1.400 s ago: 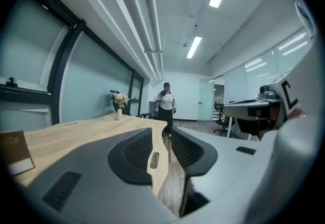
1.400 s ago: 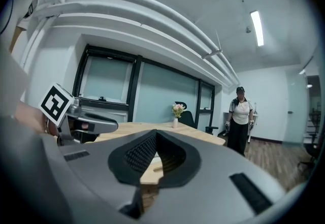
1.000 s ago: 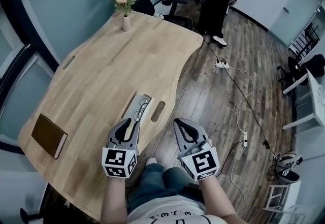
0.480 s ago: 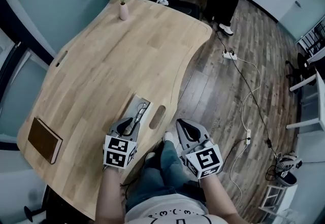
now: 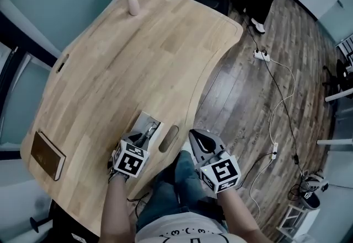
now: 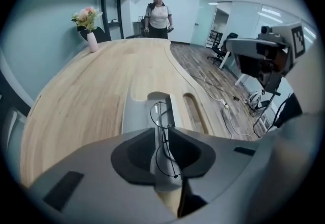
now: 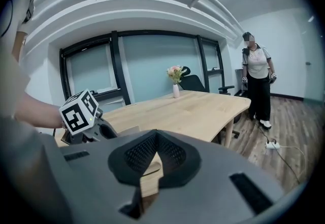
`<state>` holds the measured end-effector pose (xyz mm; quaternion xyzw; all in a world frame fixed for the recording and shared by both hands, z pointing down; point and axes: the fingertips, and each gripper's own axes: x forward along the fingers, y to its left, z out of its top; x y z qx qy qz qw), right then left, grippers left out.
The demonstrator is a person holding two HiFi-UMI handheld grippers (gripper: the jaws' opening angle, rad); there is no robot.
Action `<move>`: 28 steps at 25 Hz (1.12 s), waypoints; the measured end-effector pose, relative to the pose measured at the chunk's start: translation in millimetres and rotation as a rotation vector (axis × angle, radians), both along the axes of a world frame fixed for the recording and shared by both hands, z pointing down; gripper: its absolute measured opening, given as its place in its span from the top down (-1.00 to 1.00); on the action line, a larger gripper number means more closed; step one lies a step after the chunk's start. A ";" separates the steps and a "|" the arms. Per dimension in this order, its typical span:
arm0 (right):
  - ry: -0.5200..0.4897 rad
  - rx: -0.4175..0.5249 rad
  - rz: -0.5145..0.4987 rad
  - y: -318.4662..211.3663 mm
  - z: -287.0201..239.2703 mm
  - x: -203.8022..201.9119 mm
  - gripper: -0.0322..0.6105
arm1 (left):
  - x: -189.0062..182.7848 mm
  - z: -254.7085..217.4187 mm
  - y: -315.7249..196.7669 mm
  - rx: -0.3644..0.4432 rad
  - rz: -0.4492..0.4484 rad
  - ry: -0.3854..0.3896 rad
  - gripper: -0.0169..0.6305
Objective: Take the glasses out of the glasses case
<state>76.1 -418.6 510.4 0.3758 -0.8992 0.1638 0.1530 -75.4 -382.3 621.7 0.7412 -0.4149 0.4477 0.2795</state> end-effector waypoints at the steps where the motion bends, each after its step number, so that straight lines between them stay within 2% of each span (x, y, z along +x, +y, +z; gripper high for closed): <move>1: -0.004 -0.005 0.000 -6.3 1.1 1.2 0.87 | 0.3 1.8 -1.4 -0.026 0.011 -0.011 0.65; 7: -0.012 -0.006 -0.009 -35.6 3.4 4.0 0.87 | 4.8 15.7 -2.6 -0.162 0.032 -0.042 0.67; 15: -0.008 -0.015 -0.028 -46.8 7.4 4.3 0.87 | 5.5 20.9 -0.3 -0.219 -0.074 0.019 0.83; 20: -0.004 0.006 -0.039 -44.9 0.4 0.9 0.87 | 1.5 14.2 1.7 -0.185 -0.128 0.027 0.87; 28: 0.007 0.059 -0.039 -32.2 -20.1 -4.7 0.87 | -8.5 -21.8 -2.0 -0.034 -0.164 0.002 0.88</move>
